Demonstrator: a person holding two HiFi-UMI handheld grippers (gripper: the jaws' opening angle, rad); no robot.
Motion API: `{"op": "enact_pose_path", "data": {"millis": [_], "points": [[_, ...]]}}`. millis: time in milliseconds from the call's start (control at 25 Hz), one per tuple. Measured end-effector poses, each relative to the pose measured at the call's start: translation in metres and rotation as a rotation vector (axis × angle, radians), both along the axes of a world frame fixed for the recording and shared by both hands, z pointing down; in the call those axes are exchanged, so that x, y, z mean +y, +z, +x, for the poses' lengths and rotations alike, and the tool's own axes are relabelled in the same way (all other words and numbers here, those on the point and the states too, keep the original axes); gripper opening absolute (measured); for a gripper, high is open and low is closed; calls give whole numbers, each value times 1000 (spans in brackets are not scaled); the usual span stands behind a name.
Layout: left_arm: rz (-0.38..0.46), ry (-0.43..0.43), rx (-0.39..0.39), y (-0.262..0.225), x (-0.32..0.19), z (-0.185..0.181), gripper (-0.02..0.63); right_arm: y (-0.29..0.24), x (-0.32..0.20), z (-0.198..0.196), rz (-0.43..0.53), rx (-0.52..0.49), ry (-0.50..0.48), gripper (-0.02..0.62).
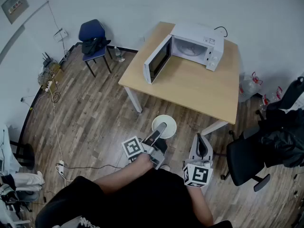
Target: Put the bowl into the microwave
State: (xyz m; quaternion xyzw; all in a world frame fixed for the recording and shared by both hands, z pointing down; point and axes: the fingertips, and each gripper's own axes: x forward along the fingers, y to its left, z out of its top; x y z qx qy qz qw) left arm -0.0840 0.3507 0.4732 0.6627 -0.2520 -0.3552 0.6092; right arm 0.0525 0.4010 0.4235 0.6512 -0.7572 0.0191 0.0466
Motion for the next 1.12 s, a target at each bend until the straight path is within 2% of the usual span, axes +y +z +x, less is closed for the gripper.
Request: {"op": "enact_pose_path", "data": {"millis": [200,360,600,840,1120], "points": [[27,8,-4,-1,-2,10,253,0,-1,6,8,-31,-22,60],[18,8,6,2,5,15,253,-4,2,10,45,22,-21,60],[-6,12,3,8,3,13,253,13,1,5,-1,-41,-27,60],[-13,40,-5,20,-22,22,253,26,-18,7,-39,-51,-36,60],[-43,59,7,30,-69,33,253,44,-65,21,-97,-23,22,60]]}}
